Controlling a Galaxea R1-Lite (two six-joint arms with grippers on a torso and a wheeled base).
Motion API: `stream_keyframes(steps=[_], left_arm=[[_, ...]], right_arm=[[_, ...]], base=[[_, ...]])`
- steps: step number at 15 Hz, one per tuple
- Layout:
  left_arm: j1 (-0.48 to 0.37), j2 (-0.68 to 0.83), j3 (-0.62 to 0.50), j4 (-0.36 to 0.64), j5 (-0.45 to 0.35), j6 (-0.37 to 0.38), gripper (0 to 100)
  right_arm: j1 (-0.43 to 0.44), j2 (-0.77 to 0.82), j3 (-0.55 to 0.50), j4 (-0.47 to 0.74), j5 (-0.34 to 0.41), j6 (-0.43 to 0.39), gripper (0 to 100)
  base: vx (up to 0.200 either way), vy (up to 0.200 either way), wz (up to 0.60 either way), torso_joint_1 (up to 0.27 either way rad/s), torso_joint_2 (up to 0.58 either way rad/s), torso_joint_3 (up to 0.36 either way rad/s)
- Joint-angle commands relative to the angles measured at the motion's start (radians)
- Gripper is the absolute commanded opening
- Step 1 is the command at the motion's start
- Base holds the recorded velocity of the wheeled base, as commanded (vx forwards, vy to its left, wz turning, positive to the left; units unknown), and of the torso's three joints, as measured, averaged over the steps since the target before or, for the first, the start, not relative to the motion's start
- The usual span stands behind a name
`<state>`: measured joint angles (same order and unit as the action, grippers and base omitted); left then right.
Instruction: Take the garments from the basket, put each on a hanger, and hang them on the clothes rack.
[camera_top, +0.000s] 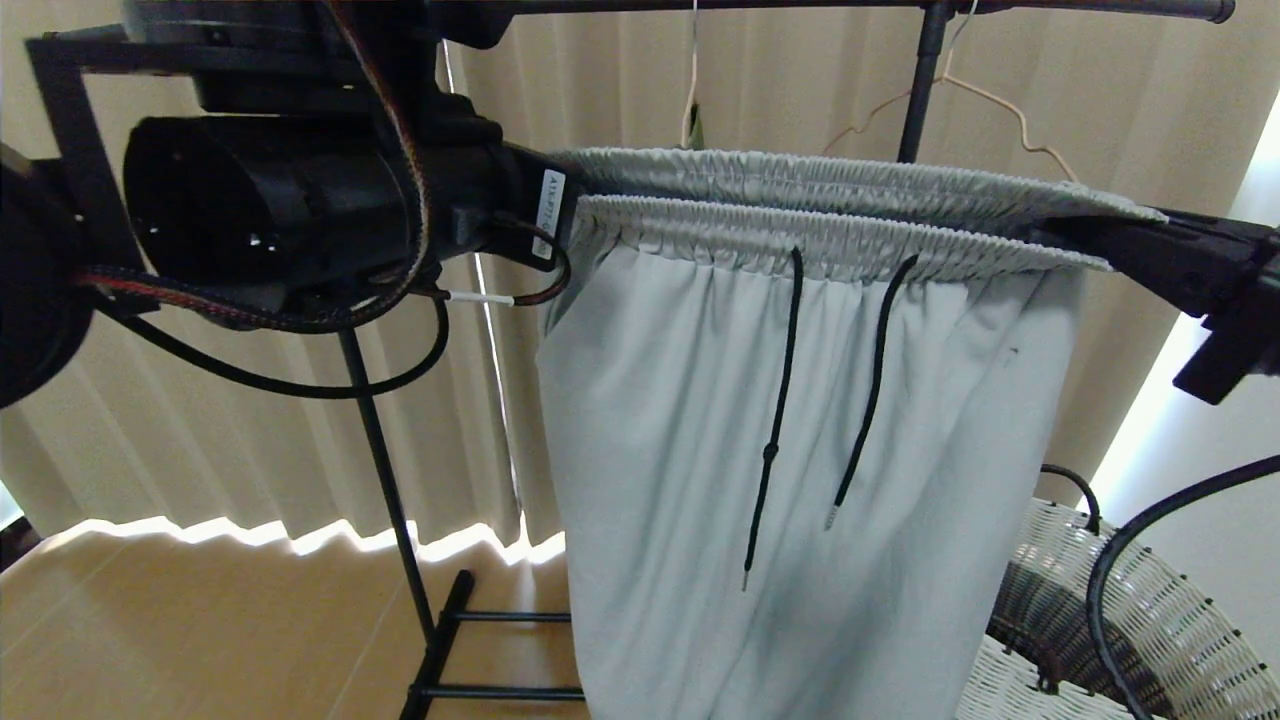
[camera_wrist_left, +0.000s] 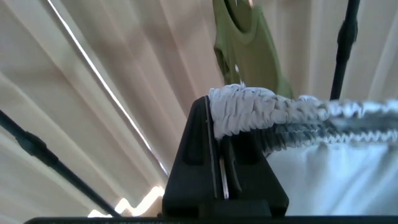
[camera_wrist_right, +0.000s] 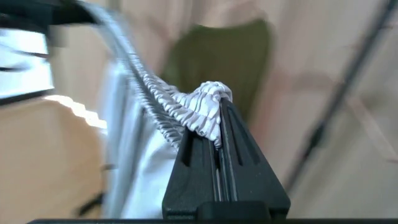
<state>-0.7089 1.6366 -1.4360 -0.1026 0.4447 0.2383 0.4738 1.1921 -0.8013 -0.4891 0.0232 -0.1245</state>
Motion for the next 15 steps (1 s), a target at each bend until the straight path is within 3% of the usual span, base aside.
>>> stream_keyframes(steps=[1,6,8,9,12,15], left_arm=[[-0.001,-0.067,0.074,0.003,-0.007,0.003,0],[-0.001,-0.150,0.206,0.004,-0.054,0.006,0],[-0.009,-0.233,0.295,0.014,-0.139,0.007,0],[-0.012,-0.282,0.341,0.014,-0.238,0.007,0],[-0.020,-0.360,0.384,0.011,-0.416,0.007,0],[-0.046,-0.370,0.390,0.007,-0.428,0.007,0]], right_arm=[[-0.073,0.089,-0.007,-0.037,0.001,-0.026,0],[-0.073,0.257,-0.082,-0.200,0.000,-0.020,0],[-0.073,0.319,-0.108,-0.279,0.003,0.011,0],[-0.073,0.354,-0.134,-0.322,0.004,0.040,0],[-0.073,0.423,-0.173,-0.405,0.006,0.078,0],[-0.070,0.446,-0.176,-0.413,0.007,0.078,0]], base=[[0.000,0.000,0.00,0.000,0.00,0.000],[0.000,0.000,0.00,0.000,0.00,0.000],[0.000,0.000,0.00,0.000,0.00,0.000],[0.000,0.000,0.00,0.000,0.00,0.000],[0.000,0.000,0.00,0.000,0.00,0.000],[0.000,0.000,0.00,0.000,0.00,0.000]])
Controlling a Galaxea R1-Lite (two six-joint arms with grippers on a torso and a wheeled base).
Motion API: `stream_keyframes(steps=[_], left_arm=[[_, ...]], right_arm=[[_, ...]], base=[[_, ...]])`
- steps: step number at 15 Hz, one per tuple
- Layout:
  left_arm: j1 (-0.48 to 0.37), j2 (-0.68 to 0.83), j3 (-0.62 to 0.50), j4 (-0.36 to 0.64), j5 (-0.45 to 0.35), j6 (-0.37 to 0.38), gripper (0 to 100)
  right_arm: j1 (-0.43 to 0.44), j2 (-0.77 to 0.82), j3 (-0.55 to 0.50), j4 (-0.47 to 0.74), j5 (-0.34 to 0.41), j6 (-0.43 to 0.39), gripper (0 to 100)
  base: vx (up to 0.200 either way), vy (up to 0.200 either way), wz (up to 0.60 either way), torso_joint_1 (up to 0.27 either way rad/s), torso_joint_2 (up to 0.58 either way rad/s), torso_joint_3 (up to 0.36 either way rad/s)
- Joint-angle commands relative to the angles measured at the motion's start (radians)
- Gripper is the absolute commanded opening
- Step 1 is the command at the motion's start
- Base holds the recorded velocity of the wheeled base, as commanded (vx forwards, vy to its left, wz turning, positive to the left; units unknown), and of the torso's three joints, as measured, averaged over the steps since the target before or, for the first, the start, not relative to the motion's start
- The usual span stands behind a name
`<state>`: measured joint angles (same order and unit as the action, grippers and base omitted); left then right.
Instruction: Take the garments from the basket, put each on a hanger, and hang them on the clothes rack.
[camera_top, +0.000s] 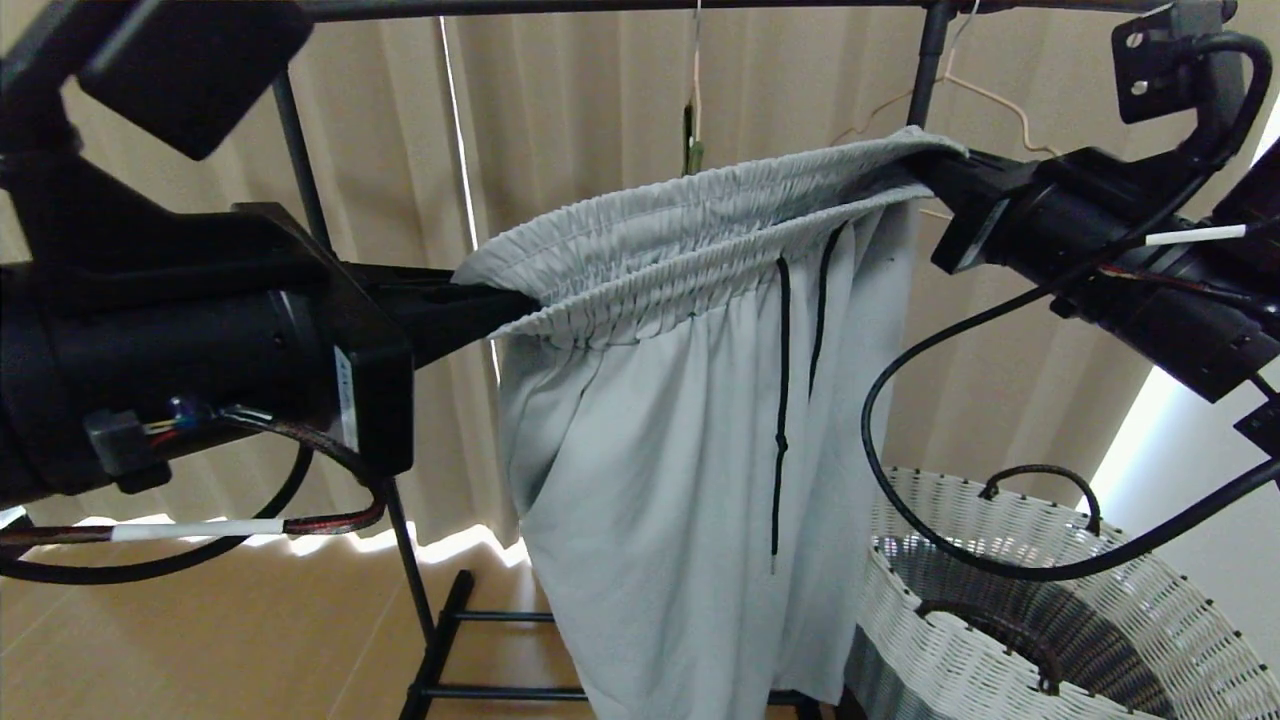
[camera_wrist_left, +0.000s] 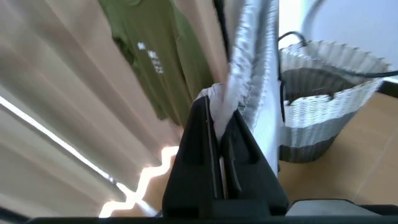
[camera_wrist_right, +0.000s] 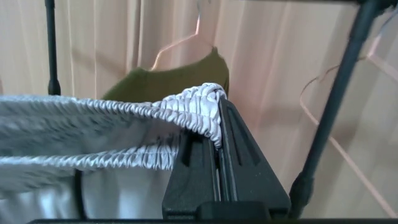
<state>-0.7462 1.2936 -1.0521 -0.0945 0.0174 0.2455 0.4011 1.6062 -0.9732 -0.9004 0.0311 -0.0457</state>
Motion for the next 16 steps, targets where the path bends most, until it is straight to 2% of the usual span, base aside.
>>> stream_keyframes(steps=[1,6,9,13,16], left_arm=[[-0.009,-0.025,0.006,-0.001,-0.001,0.001,0],[-0.007,-0.014,-0.005,-0.002,0.002,0.001,0],[0.014,0.021,-0.058,-0.002,0.024,0.012,0],[0.030,0.125,-0.178,-0.021,0.180,0.012,0],[0.030,0.205,-0.221,-0.172,0.234,0.011,0]], right_arm=[[0.002,0.034,-0.007,-0.002,0.000,0.000,0],[0.001,-0.009,0.001,0.002,-0.010,-0.002,0],[-0.001,-0.071,0.008,0.037,-0.010,-0.003,0],[0.001,-0.206,0.028,0.213,-0.008,-0.002,0],[0.010,-0.292,0.110,0.310,-0.008,-0.003,0]], base=[[0.000,0.000,0.00,0.000,0.00,0.000],[0.000,0.000,0.00,0.000,0.00,0.000],[0.000,0.000,0.00,0.000,0.00,0.000],[0.000,0.000,0.00,0.000,0.00,0.000],[0.000,0.000,0.00,0.000,0.00,0.000]])
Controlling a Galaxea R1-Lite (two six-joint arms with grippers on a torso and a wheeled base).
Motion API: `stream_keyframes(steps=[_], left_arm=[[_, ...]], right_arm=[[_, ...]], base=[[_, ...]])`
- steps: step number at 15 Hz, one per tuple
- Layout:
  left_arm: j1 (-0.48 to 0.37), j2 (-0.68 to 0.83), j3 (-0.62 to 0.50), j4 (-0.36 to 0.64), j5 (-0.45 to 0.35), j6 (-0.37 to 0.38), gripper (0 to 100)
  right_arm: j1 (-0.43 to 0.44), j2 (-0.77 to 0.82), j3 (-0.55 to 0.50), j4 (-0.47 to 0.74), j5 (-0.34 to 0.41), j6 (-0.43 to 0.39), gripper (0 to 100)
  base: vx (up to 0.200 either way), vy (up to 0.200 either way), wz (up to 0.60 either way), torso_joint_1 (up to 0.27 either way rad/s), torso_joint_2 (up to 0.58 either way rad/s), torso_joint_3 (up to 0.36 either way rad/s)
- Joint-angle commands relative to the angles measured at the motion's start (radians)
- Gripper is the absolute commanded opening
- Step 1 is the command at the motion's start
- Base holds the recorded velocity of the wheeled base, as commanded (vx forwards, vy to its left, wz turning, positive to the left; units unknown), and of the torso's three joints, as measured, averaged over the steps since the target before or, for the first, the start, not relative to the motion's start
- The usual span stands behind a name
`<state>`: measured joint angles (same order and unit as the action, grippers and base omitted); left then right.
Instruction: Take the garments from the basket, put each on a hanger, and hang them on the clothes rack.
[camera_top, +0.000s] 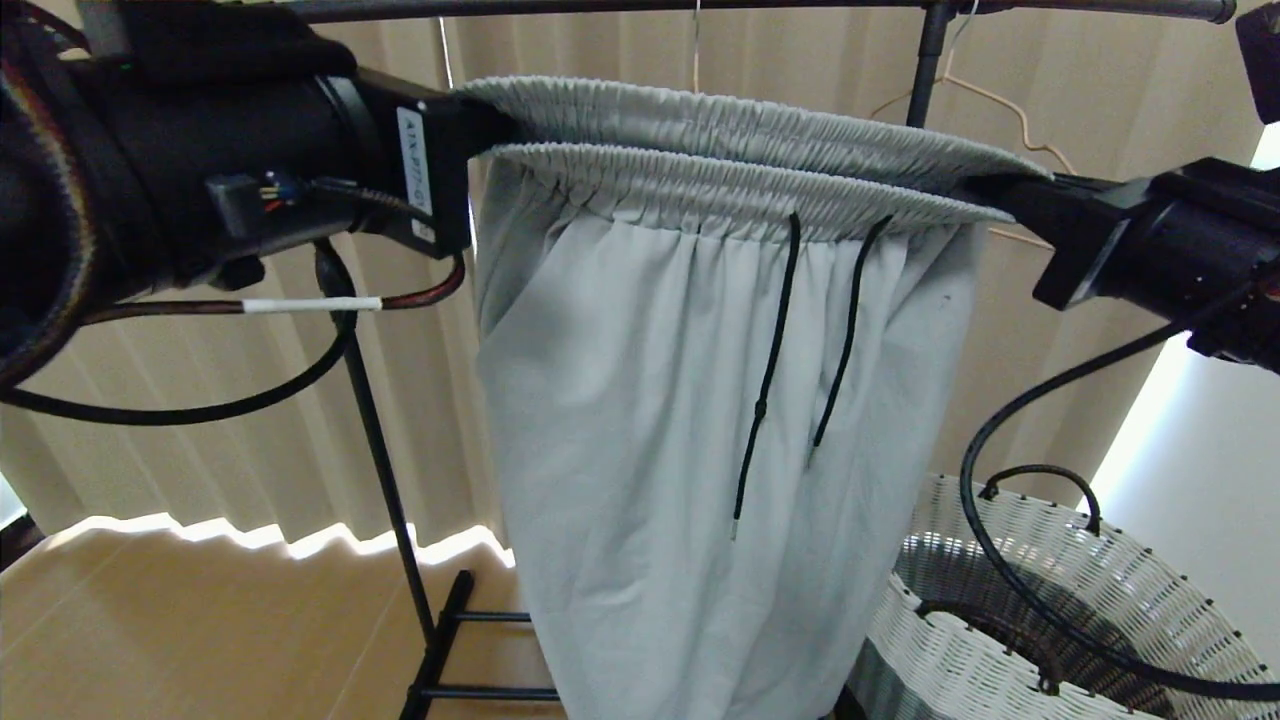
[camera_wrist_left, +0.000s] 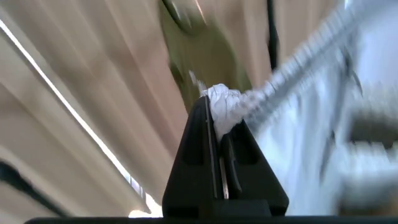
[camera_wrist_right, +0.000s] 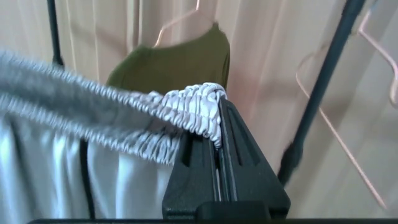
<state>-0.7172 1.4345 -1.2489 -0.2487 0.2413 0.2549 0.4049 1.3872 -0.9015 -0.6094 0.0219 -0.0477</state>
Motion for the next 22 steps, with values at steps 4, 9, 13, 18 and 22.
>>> stream_keyframes(steps=[4,9,13,18,22], left_arm=[[0.001,0.075,-0.024,-0.020,0.041,0.001,0],[0.001,0.073,-0.010,-0.020,0.041,0.004,0],[0.001,0.075,-0.010,-0.020,0.041,0.004,0],[0.001,0.073,-0.010,-0.020,0.041,0.004,0],[-0.001,0.075,-0.010,-0.020,0.041,0.004,0]], right_arm=[[0.032,-0.086,0.055,0.054,0.001,-0.001,0],[0.032,-0.085,0.064,0.054,0.000,-0.001,0],[0.032,-0.088,0.069,0.056,-0.002,-0.001,0],[0.032,-0.091,0.070,0.069,-0.002,-0.001,0],[0.032,-0.094,0.078,0.085,-0.004,-0.003,0]], base=[[0.000,0.000,0.00,0.000,0.00,0.000],[0.000,0.000,0.00,0.000,0.00,0.000],[0.000,0.000,0.00,0.000,0.00,0.000],[0.000,0.000,0.00,0.000,0.00,0.000],[0.000,0.000,0.00,0.000,0.00,0.000]])
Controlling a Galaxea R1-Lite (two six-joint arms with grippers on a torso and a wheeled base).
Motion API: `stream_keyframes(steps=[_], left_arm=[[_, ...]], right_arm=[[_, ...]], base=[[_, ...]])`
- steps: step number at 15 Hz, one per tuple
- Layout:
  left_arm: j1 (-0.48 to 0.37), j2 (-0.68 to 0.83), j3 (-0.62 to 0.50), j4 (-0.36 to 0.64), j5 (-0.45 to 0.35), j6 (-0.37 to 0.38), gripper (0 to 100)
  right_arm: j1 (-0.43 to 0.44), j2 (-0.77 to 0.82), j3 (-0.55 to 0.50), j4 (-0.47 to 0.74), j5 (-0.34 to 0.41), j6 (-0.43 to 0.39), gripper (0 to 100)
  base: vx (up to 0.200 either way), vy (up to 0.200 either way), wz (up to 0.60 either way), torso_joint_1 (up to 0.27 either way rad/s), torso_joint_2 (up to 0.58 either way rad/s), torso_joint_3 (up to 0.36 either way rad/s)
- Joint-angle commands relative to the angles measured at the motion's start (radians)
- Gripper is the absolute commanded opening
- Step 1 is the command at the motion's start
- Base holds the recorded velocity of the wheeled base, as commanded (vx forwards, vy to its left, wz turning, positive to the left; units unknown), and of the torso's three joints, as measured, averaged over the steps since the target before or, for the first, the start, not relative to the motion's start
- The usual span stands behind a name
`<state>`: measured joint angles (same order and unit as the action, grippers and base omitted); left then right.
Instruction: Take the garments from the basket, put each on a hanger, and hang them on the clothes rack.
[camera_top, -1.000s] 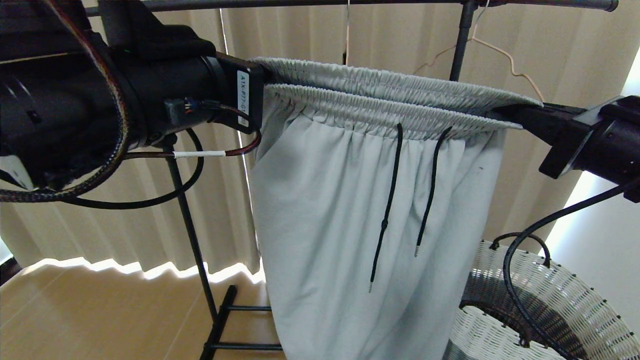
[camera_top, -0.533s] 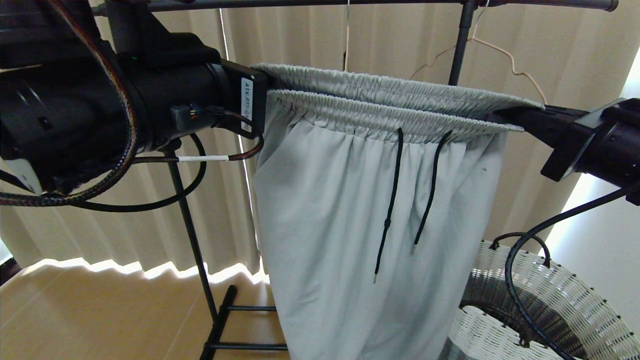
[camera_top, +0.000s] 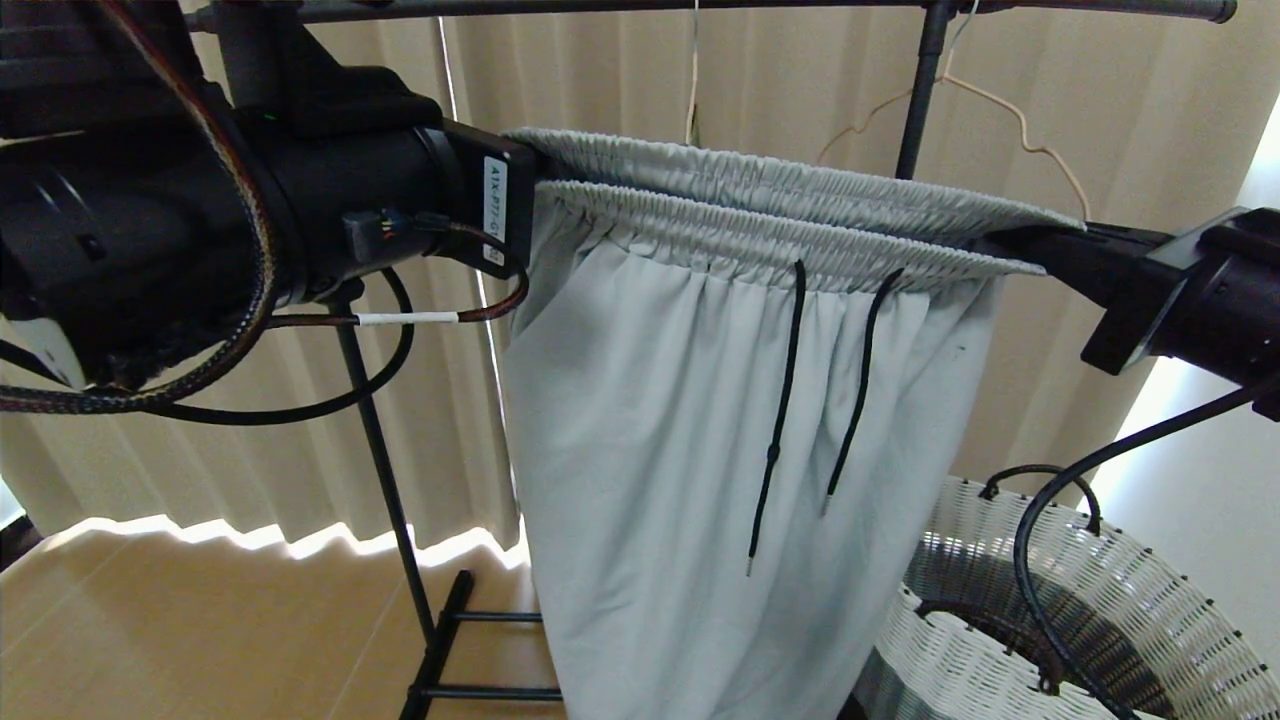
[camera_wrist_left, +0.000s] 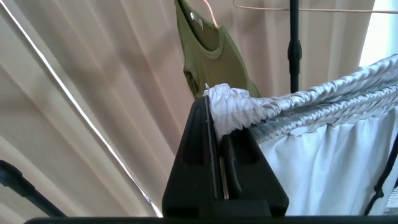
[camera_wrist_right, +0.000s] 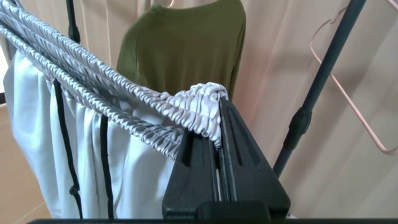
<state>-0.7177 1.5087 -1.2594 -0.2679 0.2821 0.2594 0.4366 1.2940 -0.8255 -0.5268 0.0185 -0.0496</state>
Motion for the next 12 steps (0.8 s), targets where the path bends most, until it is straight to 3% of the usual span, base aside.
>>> stream_keyframes(steps=[1,2,6,9,12], left_arm=[[0.000,0.001,0.001,-0.001,0.000,0.000,0],[0.000,-0.001,0.008,-0.002,0.000,0.000,0],[0.003,-0.005,0.060,-0.005,0.014,0.004,0],[0.010,0.011,0.075,-0.005,0.178,0.004,0],[0.024,0.015,0.090,-0.005,0.210,0.001,0]], right_arm=[[0.001,-0.007,0.000,0.016,0.001,0.000,0],[0.001,-0.007,0.002,0.018,0.000,0.000,100],[0.001,-0.025,0.074,-0.001,0.004,0.002,100],[0.001,-0.059,0.154,-0.027,0.012,0.008,100],[0.001,-0.076,0.160,-0.061,0.092,0.036,100]], base=[[0.000,0.000,0.00,0.000,0.00,0.000],[0.000,0.000,0.00,0.000,0.00,0.000],[0.000,0.000,0.00,0.000,0.00,0.000],[0.000,0.000,0.00,0.000,0.00,0.000],[0.000,0.000,0.00,0.000,0.00,0.000]])
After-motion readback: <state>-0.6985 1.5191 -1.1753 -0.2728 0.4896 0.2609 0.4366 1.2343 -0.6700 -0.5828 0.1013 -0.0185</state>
